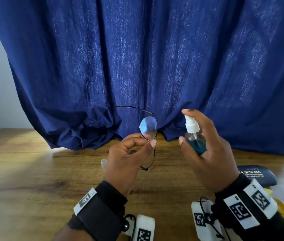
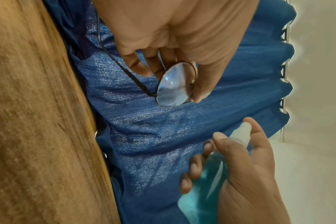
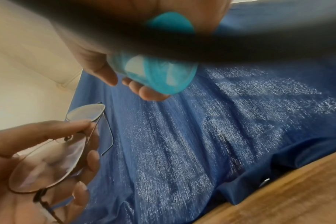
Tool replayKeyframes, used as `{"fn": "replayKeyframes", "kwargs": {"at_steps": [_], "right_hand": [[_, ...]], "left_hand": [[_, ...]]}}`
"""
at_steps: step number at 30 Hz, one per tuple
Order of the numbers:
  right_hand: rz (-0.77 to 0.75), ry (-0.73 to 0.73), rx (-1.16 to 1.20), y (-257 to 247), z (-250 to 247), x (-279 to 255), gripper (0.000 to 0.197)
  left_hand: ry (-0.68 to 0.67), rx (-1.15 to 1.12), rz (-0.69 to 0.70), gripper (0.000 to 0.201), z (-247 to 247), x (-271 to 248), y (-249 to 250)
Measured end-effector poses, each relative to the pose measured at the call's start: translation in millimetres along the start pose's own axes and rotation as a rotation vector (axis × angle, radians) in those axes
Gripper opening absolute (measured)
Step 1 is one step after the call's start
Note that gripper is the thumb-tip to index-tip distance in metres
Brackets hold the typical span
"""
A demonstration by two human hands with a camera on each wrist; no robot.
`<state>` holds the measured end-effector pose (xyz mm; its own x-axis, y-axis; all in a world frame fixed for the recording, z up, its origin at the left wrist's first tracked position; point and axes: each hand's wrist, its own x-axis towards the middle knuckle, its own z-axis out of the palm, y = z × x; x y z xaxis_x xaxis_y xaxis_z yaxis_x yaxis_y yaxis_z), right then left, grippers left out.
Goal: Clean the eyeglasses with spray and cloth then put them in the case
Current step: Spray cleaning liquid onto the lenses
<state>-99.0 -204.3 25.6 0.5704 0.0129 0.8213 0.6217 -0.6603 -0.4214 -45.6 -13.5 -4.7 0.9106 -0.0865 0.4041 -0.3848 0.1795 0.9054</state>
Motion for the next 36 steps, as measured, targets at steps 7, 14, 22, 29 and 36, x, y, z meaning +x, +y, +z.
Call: {"fn": "replayKeyframes", "kwargs": {"at_steps": [7, 14, 22, 29, 36], "right_hand": [[-0.018, -0.05, 0.004, -4, 1, 0, 0.062], [-0.14, -0.181, -0.081, -9, 5, -2, 0.058], [-0.048, -0.215, -0.07, -7, 7, -3, 0.06], [0.256, -0.146, 0.581, -11, 5, -1, 0.059], [0.405, 0.123, 1.119, 1, -7, 7, 0.047]], "left_hand": [[0.031, -0.17, -0.131, 0.022, -1, 5, 8], [0.118, -0.39, -0.263, 0.023, -17, 17, 10], [0.051, -0.374, -0.191, 0.028, -13, 14, 8], [0.044, -0.357, -0.191, 0.026, -18, 17, 5], [0.027, -0.366, -0.203, 0.034, -19, 16, 5]]}}
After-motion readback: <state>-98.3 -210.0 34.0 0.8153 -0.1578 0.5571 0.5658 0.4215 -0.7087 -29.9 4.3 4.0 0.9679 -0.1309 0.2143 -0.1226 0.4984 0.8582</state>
